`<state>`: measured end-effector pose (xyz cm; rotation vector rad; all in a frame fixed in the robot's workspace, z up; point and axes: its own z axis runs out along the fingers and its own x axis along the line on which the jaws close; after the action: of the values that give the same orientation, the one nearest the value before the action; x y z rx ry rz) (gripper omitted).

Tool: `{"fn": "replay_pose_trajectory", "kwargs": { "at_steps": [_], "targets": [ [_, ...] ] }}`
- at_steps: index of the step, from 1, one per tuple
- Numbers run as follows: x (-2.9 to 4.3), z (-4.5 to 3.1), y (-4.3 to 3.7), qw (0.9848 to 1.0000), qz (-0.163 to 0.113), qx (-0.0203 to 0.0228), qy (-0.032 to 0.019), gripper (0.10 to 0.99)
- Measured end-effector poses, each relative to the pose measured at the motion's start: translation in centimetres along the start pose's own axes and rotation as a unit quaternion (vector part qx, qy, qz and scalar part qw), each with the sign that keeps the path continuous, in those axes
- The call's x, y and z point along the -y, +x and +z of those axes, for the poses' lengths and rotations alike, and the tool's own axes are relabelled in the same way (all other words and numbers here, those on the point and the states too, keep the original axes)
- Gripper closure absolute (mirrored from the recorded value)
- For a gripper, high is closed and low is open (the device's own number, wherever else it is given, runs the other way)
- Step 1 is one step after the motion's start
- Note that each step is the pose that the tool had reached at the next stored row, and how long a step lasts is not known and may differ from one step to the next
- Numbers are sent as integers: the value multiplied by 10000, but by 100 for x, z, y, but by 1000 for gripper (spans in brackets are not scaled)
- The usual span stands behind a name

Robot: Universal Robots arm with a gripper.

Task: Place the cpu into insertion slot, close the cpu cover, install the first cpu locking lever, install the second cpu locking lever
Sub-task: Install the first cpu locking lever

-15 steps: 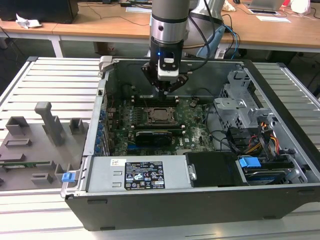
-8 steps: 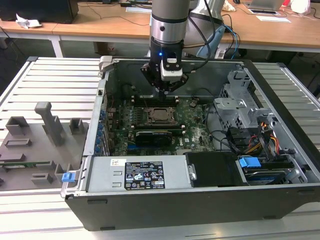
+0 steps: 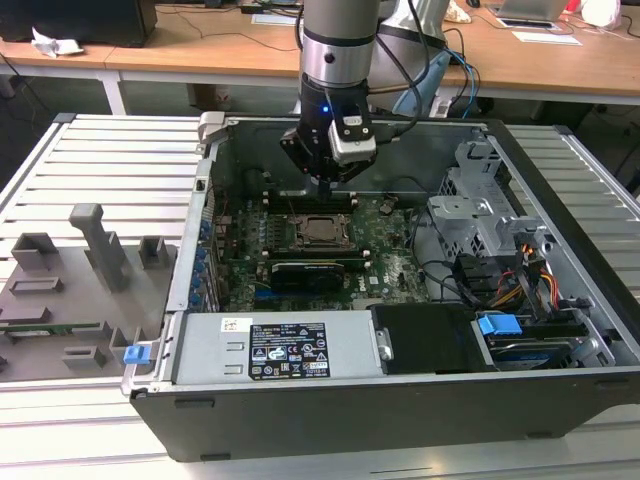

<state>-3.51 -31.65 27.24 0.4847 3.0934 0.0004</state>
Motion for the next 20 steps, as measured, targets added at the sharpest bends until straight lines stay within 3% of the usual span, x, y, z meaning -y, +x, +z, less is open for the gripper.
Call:
{"fn": "replay_pose_trajectory", "kwargs": {
  "at_steps": [3, 6, 9, 10, 12, 14, 16, 18, 20],
  "targets": [
    [0, 1, 0, 9996, -288, -1, -3, 980],
    [0, 2, 0, 9978, -669, -1, -7, 980],
    [0, 3, 0, 9948, -1022, -2, -11, 980],
    [0, 3, 0, 9931, -1171, -2, -12, 980],
    [0, 4, 0, 9886, -1506, -3, -16, 980],
    [0, 5, 0, 9855, -1697, -3, -17, 980],
    [0, 6, 0, 9812, -1930, -4, -19, 980],
    [6, 8, 29, 9806, -1962, -3, -21, 980],
    [29, 10, 109, 9806, -1962, -4, -21, 980]
  ]
}}
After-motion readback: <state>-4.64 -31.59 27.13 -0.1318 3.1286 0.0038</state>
